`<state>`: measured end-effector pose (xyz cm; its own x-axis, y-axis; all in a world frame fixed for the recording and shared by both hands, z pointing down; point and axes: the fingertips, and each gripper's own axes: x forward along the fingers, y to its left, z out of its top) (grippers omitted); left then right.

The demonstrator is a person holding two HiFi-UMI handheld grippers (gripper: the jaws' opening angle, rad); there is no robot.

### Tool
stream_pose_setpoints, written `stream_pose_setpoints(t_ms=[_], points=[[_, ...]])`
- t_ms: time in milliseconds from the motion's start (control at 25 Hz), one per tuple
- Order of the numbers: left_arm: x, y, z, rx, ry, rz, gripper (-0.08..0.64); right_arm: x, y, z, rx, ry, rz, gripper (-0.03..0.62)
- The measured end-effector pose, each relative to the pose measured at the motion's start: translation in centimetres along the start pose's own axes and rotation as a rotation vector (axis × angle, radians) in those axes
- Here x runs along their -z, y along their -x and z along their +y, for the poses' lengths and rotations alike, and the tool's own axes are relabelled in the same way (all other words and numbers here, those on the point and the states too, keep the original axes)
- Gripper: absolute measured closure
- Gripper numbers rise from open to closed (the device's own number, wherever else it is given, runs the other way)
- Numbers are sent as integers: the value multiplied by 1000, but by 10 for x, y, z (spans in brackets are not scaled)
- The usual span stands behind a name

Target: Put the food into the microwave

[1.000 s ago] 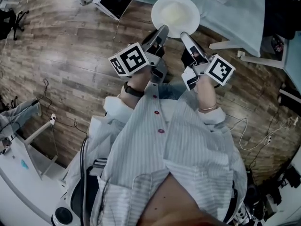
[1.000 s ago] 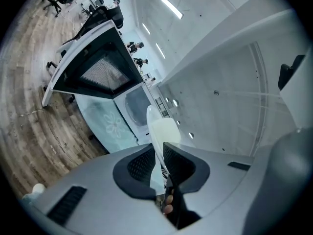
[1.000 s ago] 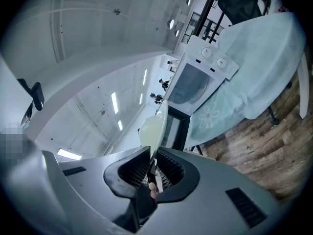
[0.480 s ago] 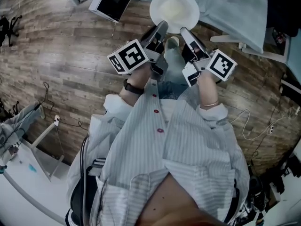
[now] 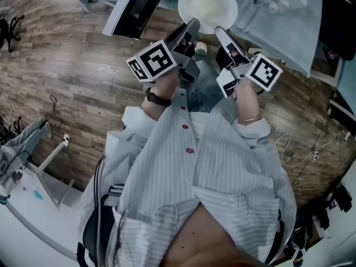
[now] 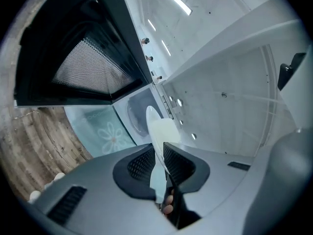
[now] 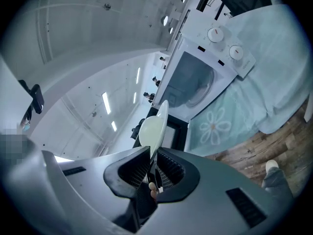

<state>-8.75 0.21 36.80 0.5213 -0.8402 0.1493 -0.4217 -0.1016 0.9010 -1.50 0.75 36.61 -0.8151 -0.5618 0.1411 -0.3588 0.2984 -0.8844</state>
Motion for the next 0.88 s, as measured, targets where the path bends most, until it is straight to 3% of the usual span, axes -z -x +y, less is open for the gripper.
stream_pose_setpoints(t_ms=[360,880], points=[[-32,-94,-5,-18,0,-3,502,-88,-31,-38,0,-23,14,537],[-37,-113,-2,-27,3,-25,502,-103,-37,-51,1,-30,34,537]])
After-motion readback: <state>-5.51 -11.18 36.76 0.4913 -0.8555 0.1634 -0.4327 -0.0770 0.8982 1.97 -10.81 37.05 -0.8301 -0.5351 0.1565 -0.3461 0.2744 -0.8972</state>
